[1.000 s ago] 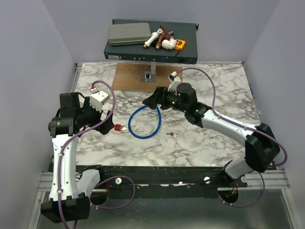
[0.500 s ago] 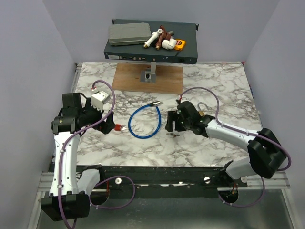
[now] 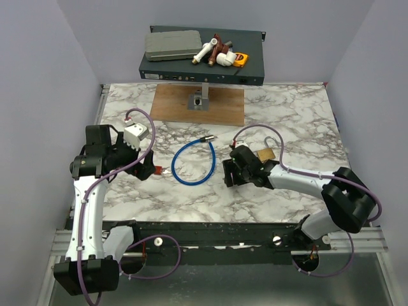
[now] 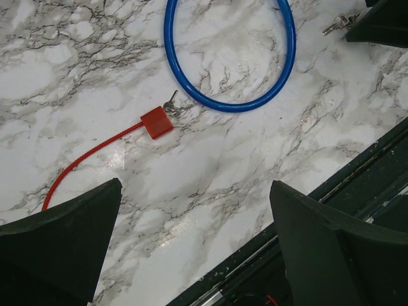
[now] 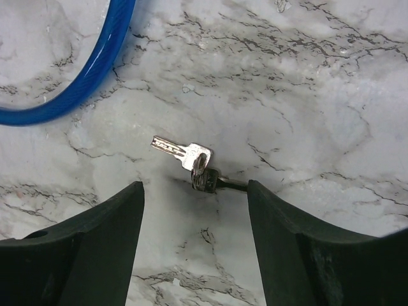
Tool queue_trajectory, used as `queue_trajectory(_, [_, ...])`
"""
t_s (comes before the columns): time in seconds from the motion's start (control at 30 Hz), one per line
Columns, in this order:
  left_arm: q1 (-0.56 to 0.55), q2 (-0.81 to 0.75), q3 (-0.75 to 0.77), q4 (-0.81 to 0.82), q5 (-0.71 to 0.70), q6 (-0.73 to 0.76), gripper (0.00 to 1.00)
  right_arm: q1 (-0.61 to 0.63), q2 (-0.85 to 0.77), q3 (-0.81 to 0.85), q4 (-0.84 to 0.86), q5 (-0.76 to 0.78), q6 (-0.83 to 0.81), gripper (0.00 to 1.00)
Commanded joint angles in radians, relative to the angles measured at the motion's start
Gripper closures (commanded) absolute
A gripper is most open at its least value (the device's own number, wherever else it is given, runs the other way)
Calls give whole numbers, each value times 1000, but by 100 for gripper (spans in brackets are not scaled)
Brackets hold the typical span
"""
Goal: Unlock with the key
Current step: Pick up the key from the center of the board.
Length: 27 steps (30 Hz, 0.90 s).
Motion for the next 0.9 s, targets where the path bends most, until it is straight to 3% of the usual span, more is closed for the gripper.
queue_trajectory(0.0, [-13,0,-10,9,28,-8,2,24,27,21,33,72,-39,34])
queue_trajectory(0.37, [-35,5,-9,-8,14,-1,1,37,97,60,56,117,-97,51])
queue_trajectory(0.73, [-84,33,22,-59,-59,59,2,65,52,-30,67,26,-26,79])
queue_trajectory(0.87, [-143,42,30,-61,-84,56,2,64,53,-44,74,5,-6,97])
